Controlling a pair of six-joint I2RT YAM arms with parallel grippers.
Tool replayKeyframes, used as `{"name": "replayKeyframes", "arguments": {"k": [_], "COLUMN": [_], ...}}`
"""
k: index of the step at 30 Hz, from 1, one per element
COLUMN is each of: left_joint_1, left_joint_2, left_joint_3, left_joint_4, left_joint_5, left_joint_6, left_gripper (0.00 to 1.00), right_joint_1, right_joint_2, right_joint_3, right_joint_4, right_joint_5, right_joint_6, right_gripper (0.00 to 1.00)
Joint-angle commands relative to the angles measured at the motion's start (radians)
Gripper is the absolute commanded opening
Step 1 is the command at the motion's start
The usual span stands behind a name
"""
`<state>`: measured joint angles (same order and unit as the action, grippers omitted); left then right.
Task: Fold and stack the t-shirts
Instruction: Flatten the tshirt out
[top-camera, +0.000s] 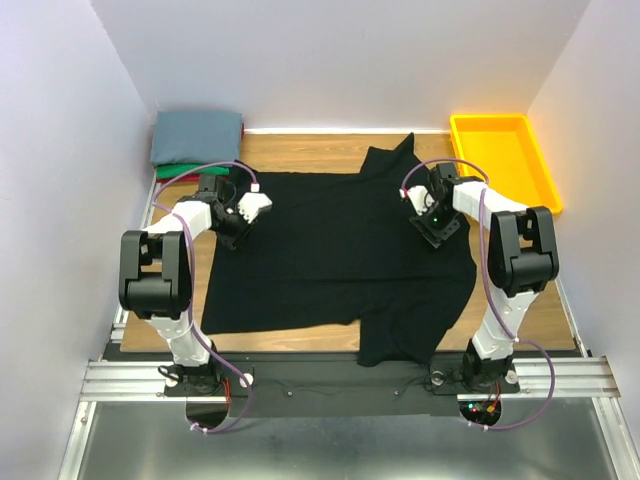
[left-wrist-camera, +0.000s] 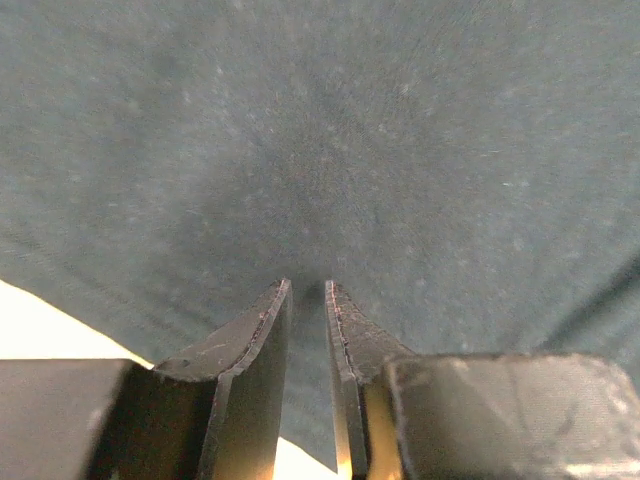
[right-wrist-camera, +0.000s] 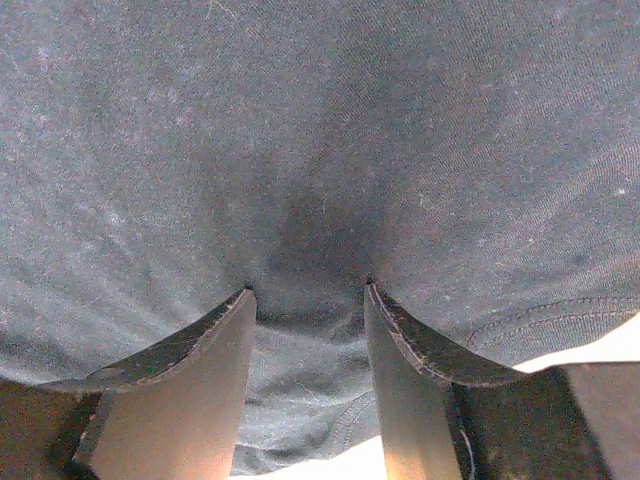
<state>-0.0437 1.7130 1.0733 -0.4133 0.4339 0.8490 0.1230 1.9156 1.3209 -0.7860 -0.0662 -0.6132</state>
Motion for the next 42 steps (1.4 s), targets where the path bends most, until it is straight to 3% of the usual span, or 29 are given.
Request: {"name": "replayKeyframes", "arguments": {"k": [1,11,17,21,26,32,36,42], "left_joint_1": [0.002,0.001,0.004,0.024,0.073,0.094,0.103,0.108], "left_joint_2": [-0.006,-0.128,-0.196,-0.175,-0.144,-0.081,0.011,0.15], "left_joint_3": [-0.047,-0.272,-0.294,-0.167,0.072,0.253,0.339,0.419], "left_joint_4": [0.016,-0.09,-0.157,-0.231,-0.23,0.006,0.173,0.255], "left_joint_5": [-0.02,-0.004,0.038,0.127,0.226,0.232,0.163,0.097], "left_joint_6": [-0.01,0.059,0.085,0.096,0.042,-0.155,-0.309,-0.433], "left_gripper": [0.31,0.23,0.21,0.23,0.38,0.43,0.44,0.44], "right_joint_1": [-0.011,-0.013,-0.04,-0.078,-0.118,-0.118,-0.118,-0.118], "right_joint_2": [-0.035,-0.179,-0.193,-0.152,-0.05,0.184,0.409,0.606], "right_joint_3": [-0.093,-0.281,-0.198,-0.01,0.288,0.592,0.884,1.116], "right_joint_4": [0.01,-0.087,-0.105,-0.102,-0.067,0.031,0.094,0.198], "right_joint_5": [0.043,0.059,0.008,-0.075,-0.158,-0.19,-0.172,-0.144], "right_joint_6": [-0.02,-0.099,-0.082,-0.031,0.068,0.263,0.397,0.51], "right_gripper": [0.53,0.47,0.52,0.54,0.58,0.57,0.58,0.63]}}
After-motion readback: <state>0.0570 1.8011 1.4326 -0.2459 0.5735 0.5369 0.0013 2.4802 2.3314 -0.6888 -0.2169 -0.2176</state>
